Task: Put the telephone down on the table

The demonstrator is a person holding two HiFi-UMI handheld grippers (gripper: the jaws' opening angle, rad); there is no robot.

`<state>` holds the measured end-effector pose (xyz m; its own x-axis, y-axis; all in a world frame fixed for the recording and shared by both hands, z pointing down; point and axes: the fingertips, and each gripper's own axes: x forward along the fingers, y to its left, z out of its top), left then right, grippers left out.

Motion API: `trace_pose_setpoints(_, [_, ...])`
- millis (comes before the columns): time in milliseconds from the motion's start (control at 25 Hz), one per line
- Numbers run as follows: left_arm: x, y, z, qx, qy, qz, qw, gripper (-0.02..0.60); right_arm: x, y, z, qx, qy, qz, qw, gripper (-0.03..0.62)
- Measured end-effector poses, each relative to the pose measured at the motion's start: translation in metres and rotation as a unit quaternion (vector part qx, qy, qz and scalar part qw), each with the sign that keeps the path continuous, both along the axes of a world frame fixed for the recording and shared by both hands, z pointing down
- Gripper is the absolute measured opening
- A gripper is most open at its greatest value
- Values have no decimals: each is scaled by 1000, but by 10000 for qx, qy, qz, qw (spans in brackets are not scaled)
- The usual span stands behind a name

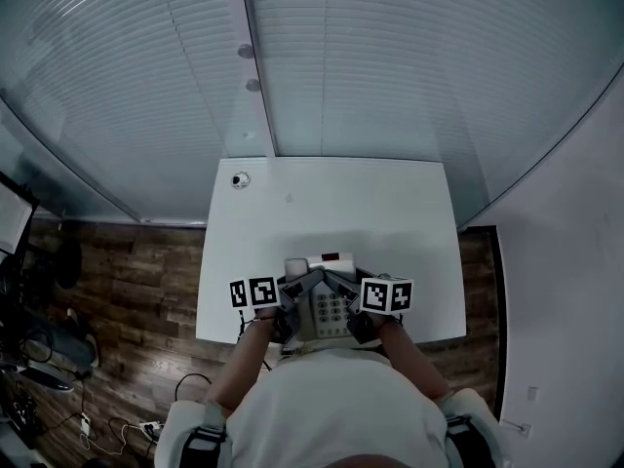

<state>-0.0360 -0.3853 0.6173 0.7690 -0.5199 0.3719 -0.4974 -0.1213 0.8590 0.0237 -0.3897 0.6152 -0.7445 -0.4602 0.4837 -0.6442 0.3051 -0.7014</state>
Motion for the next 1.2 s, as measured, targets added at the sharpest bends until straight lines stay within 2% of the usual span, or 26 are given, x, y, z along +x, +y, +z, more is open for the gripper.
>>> trace_pose_setpoints(560, [9,-31,31,-300,-48,-71,9995,446,9,-31,32,-271,2,-4,9996,341])
trace_pose_setpoints(1200, [14,-40,59,-497,-129,-66,9987,445,15,-39,61,-496,6,53,9988,341])
